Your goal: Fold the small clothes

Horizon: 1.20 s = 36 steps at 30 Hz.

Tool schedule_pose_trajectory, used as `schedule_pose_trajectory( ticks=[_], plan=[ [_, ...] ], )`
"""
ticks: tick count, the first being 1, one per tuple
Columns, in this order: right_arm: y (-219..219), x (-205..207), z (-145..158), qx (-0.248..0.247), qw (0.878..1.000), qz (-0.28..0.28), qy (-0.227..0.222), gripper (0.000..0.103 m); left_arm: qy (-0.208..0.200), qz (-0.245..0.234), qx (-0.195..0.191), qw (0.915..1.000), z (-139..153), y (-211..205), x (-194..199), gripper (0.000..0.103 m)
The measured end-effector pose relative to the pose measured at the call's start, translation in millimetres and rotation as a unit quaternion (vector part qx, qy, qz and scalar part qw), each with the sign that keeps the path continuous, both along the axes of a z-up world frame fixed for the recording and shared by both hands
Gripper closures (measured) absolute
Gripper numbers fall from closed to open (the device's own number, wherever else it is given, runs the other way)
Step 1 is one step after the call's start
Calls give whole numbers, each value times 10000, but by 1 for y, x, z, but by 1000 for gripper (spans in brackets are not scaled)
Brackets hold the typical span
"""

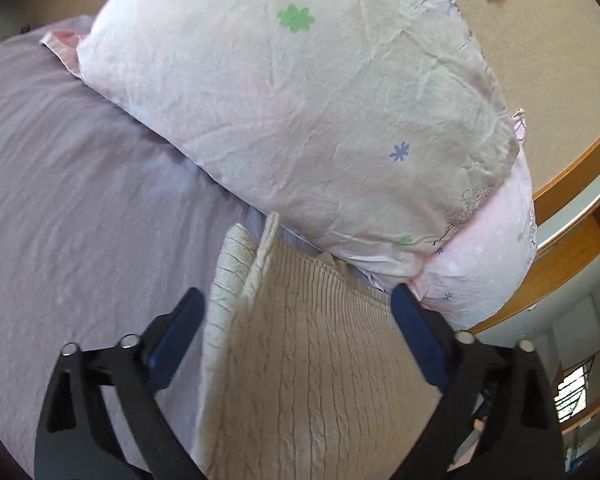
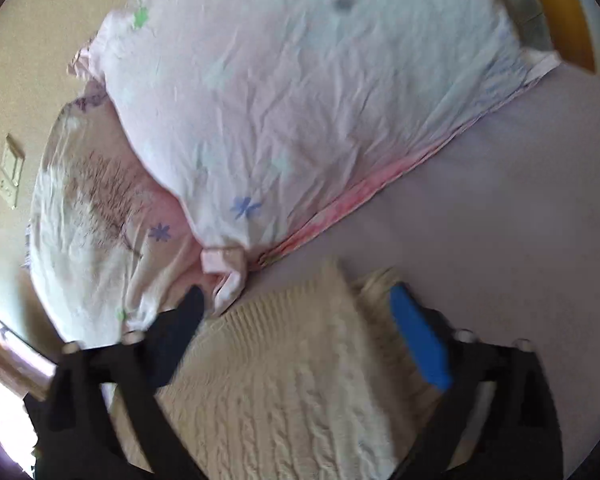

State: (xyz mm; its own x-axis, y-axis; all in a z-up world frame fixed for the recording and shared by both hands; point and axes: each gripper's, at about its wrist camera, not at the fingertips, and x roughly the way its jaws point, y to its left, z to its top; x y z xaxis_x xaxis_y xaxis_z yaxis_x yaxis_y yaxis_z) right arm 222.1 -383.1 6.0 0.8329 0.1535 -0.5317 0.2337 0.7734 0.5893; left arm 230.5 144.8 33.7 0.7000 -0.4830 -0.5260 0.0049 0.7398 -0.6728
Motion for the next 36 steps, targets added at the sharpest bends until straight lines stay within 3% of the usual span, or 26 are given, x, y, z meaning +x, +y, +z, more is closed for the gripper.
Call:
schedule_pose_trajectory(
  ticks=[3,8,13,15,16,19,21,23,25,27,30,32,33,35,36],
  plan=[
    [-14,-15,9,-7,9994,-82,-331,2,107,-118,246,9996,0,8,-11,8],
    [-22,-12,-1,491,9984,33,-266,2,736,-525,-70,9959,-33,8,-13,31],
    [-15,-14,5,475,9980,221,-357,2,813,-643,-332,9941,-49,-7,-20,64],
    [-13,-14,7,520,9973,336,-393,2,1014,-595,-864,9893,-59,-11,-21,82],
    [-12,-14,8,537,9970,382,-403,2,1035,-496,-1126,9870,-61,-12,-23,83],
    [-15,-17,16,539,9960,512,-492,2,699,-543,-1356,9868,-36,-32,-25,85],
    [-18,-21,24,438,9958,535,-608,2,354,-898,-1605,9823,-9,-62,-22,85],
    [-22,-26,32,231,9953,550,-758,2,23,-1408,-1886,9719,15,-108,-15,85],
    [-27,-29,38,-43,9950,546,-835,2,-134,-1996,-2217,9544,24,-167,-4,85],
    [-33,-29,39,-253,9951,565,-768,2,-49,-2536,-2575,9324,15,-232,12,85],
    [-45,-22,29,-182,9957,753,-500,2,828,-3192,-2906,8982,-18,-320,38,84],
    [-56,-21,24,63,9962,789,-359,2,1115,-3324,-2958,8886,-28,-337,41,84],
    [-60,-20,22,203,9956,856,-311,2,909,-3409,-2998,8864,-24,-333,38,84],
    [-62,-16,16,407,9939,1022,-32,2,366,-3282,-2543,9090,-6,-309,29,75],
    [-61,-14,11,468,9928,1097,138,2,151,-3096,-2274,9231,2,-292,26,50]
  ],
)
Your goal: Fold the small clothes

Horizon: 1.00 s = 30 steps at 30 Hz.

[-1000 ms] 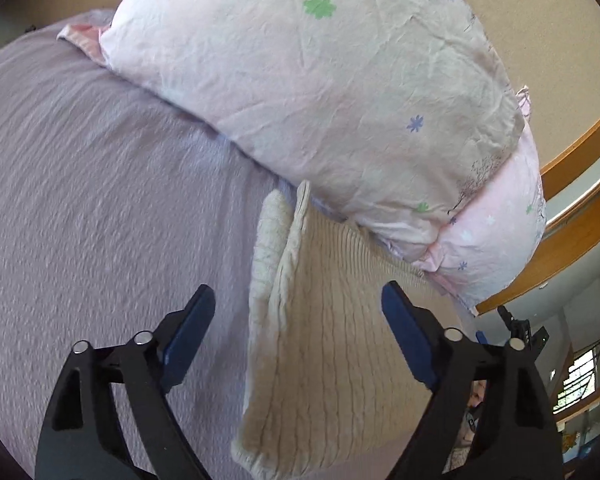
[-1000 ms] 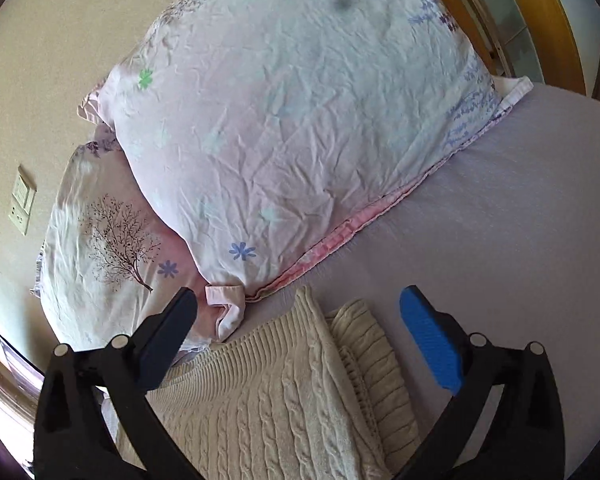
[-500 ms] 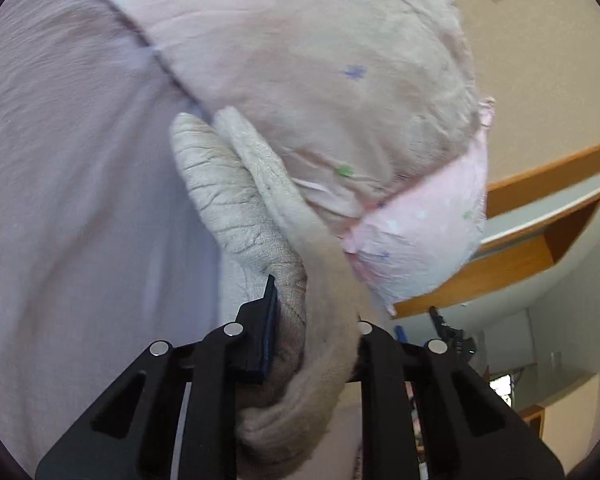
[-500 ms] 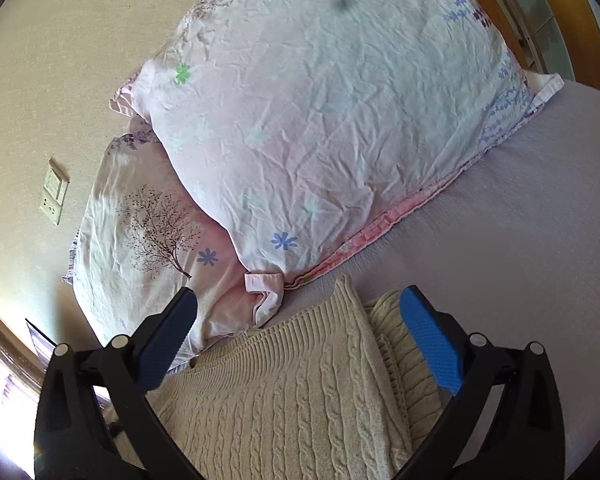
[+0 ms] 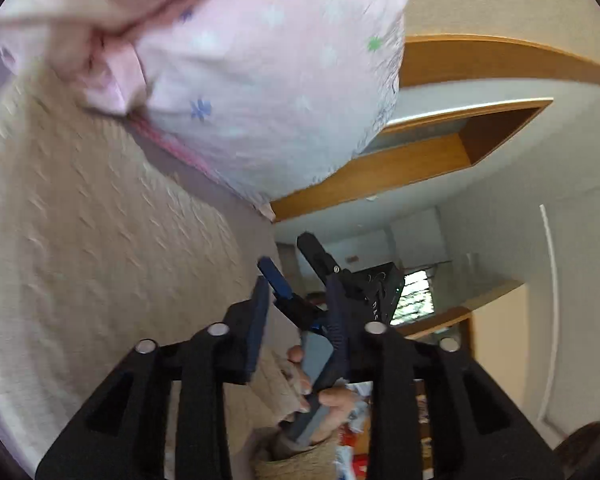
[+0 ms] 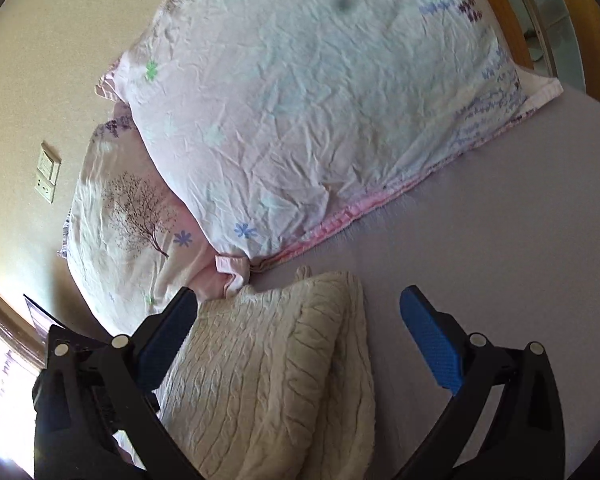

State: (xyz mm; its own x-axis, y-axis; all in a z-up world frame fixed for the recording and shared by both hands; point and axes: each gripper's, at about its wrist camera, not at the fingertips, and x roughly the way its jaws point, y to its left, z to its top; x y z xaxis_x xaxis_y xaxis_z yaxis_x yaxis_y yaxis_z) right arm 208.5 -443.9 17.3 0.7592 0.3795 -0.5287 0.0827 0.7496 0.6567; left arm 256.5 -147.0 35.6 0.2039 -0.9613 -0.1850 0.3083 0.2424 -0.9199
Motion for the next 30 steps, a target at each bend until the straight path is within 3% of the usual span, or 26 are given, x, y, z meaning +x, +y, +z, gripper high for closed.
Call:
schedule_pose_trajectory(
  ticks=[1,3,5,7,10,11,12,15,18,19,21,23,25,27,29,30],
  plan=[
    [3,4,-4,-11,9997,110,217,2,-206,347,341,9986,6,18,-3,26],
    [11,10,-14,-102,9975,315,620,2,-372,992,1245,9865,10,47,-6,21],
    [14,15,-26,33,9944,466,952,2,-243,1223,1874,9743,2,63,-5,21],
    [15,16,-37,281,9918,636,1073,5,93,1094,2081,9719,-15,68,-2,21],
    [19,18,-46,413,9897,776,1129,14,385,652,1956,9778,-38,60,-1,21],
    [22,19,-47,368,9894,831,1131,30,383,554,1960,9783,-43,56,-2,21],
    [24,21,-52,439,9880,902,1176,55,357,534,2061,9764,-47,51,-2,21],
    [23,21,-57,830,9866,968,1014,66,188,571,2174,9742,-49,44,-4,25],
    [23,18,-57,1362,9819,1067,773,69,335,588,1846,9805,-55,62,-5,61],
    [28,17,-56,1550,9782,1215,665,69,372,536,1705,9832,-52,74,-9,64],
    [49,18,-51,1738,9697,1632,532,70,120,518,1813,9820,-37,96,-22,65],
    [84,23,-43,1467,9664,2061,466,70,-360,738,2268,9705,-16,120,-38,65],
    [118,30,-36,633,9737,2116,554,62,-588,1006,2772,9537,-4,140,-39,60],
    [125,27,-26,-141,9830,1723,615,51,-570,1263,3199,9373,-4,156,-38,57],
    [110,7,-16,230,9900,1368,275,41,-523,1482,3202,9342,-4,172,-50,56],
    [105,-1,-10,425,9894,1386,90,40,-678,1584,3109,9347,-1,176,-55,51]
  ],
)
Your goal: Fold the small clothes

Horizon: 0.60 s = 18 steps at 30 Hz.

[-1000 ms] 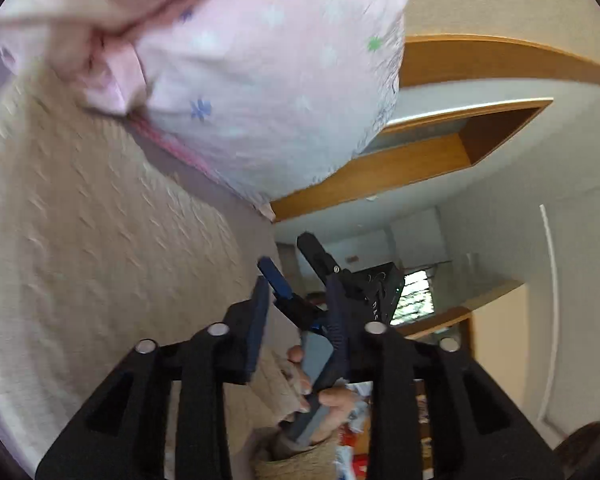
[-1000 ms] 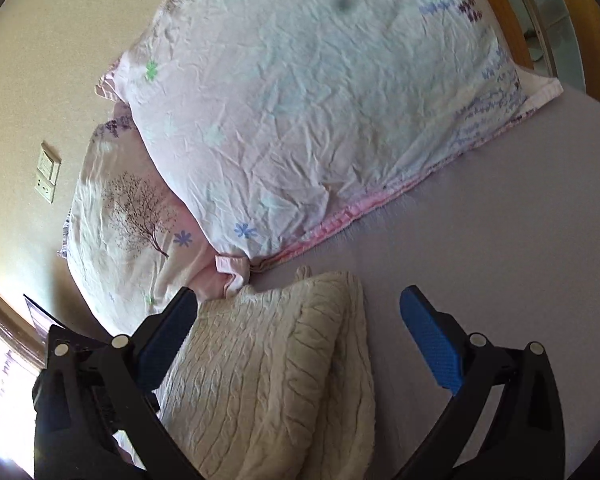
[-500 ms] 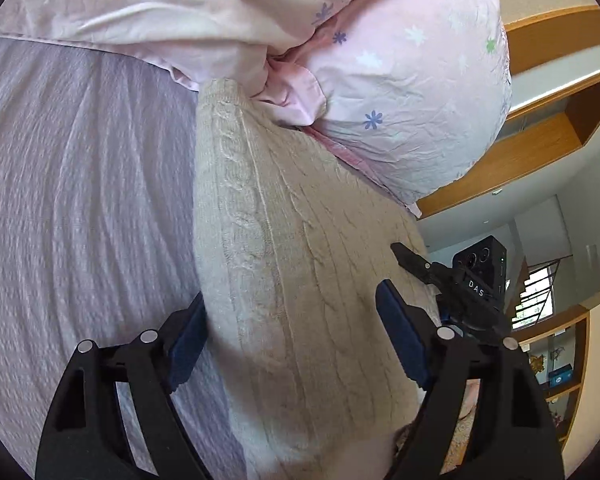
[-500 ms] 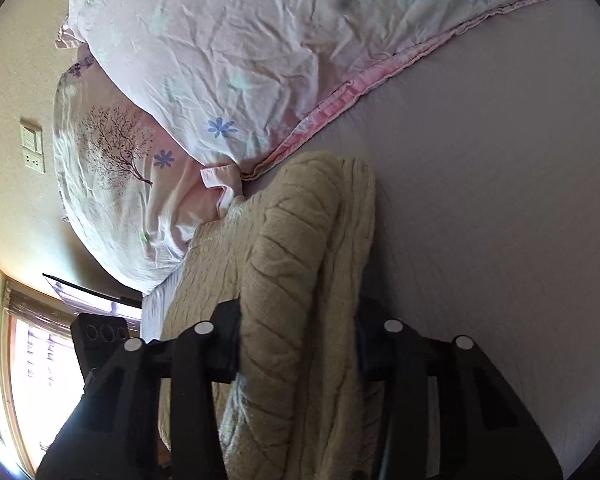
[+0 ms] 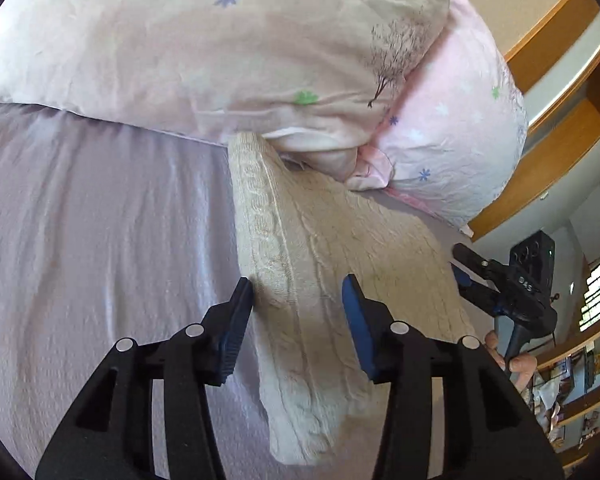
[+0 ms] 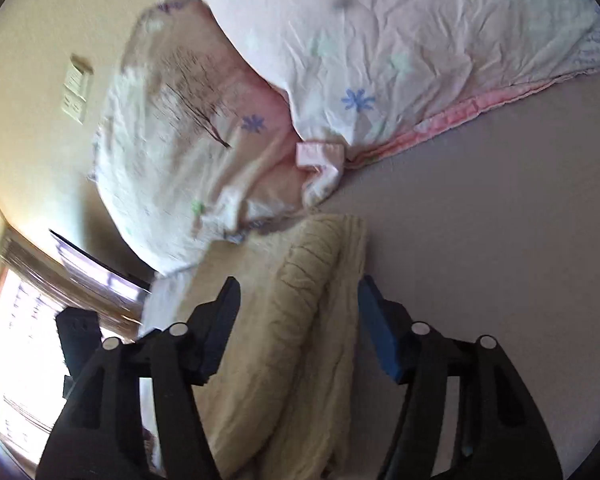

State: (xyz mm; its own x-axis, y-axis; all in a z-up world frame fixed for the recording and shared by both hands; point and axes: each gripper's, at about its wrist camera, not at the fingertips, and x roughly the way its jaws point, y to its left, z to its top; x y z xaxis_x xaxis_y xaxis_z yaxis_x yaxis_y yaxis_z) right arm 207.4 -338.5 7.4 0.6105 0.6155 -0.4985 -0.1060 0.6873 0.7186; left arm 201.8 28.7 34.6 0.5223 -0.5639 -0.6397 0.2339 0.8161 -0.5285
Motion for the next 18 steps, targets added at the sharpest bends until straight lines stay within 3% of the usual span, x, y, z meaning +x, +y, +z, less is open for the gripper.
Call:
schedule_pose_trajectory(
  ticks=[1,2,4,5,9,11,12,13,14,15,16,18],
  plan=[
    [2,-5,6,-7,9999,83,-65,40,-214,7,-27,9998,5,5,-8,39],
    [7,-9,8,-135,9998,127,-40,40,-380,79,-2,9992,10,10,-16,35],
    [21,-4,4,-384,9988,276,149,54,-589,151,56,9981,19,10,-30,31],
    [29,3,-2,-608,9971,301,330,94,-620,152,68,9979,24,5,-33,31],
    [19,16,-3,-1103,9916,-655,183,94,-602,202,453,9969,25,-5,-59,25],
    [12,9,-4,-948,9927,-710,234,93,-601,335,880,9937,20,-13,-75,10],
    [13,3,-3,-935,9933,-646,192,86,-628,469,1163,9901,15,-17,-84,1],
    [14,-10,2,-989,9931,-622,132,83,-690,557,1387,9864,12,-21,-92,1],
    [14,-29,6,-1099,9919,-630,73,59,-725,560,1587,9831,8,-26,-99,1],
    [16,-45,13,-1239,9901,-654,-13,16,-750,519,1702,9812,5,-31,-104,1],
    [17,-65,20,-1329,9886,-667,-240,2,-745,487,1762,9803,1,-35,-108,1],
    [21,-103,31,-1655,9823,-643,-602,2,-679,415,1879,9790,-6,-43,-113,1]
  ],
)
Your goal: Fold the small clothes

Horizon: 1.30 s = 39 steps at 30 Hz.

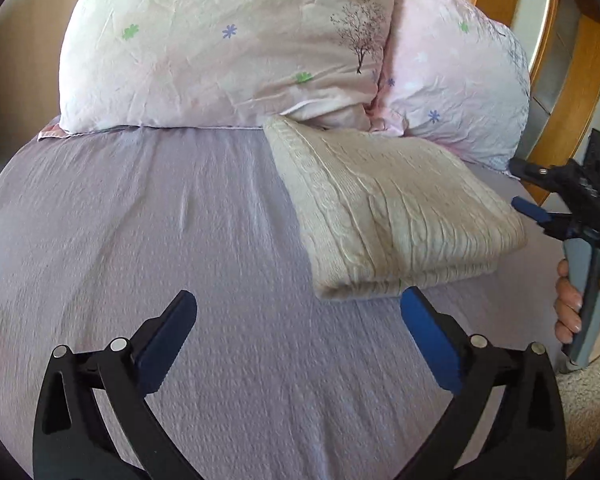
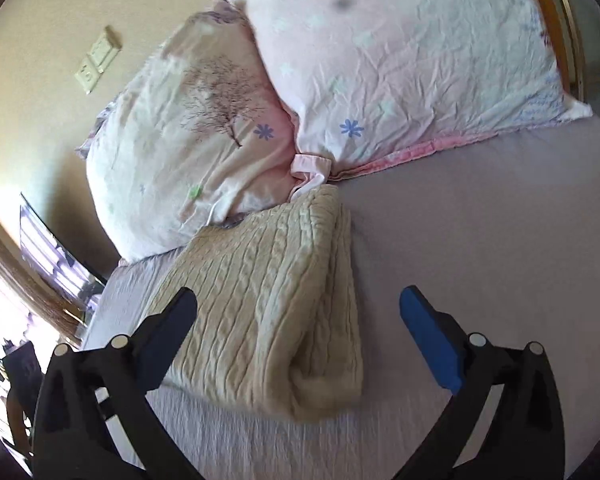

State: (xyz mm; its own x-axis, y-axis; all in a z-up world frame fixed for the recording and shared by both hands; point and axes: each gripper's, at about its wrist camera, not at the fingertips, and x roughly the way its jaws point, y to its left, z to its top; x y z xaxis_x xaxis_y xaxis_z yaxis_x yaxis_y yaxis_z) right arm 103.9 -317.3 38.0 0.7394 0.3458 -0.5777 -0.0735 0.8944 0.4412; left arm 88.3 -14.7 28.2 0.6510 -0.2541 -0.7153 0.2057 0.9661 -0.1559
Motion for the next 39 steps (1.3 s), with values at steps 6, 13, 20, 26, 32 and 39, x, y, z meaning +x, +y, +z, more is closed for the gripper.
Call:
schedule_pose_trajectory(
  ticks=[6,13,20,26,32,39],
  plan=[
    [40,-39,-28,-1435,9875,102,646,2,502,-163,371,9979,-27,-27,13,1],
    [89,-23,-53,-1989,9750,403,908,2,405,-104,810,9958,-37,-42,15,1],
    [99,-24,-57,-2277,9671,275,1099,2,373,71,1019,9941,-39,-43,17,1],
    [99,-21,-58,-2274,9672,262,1099,2,364,60,1020,9941,-39,-42,17,1],
    [99,-21,-57,-2273,9672,255,1100,2,365,63,1020,9941,-39,-42,18,1],
    [99,-21,-57,-2274,9672,255,1100,2,365,66,1017,9941,-39,-42,18,1]
  ],
)
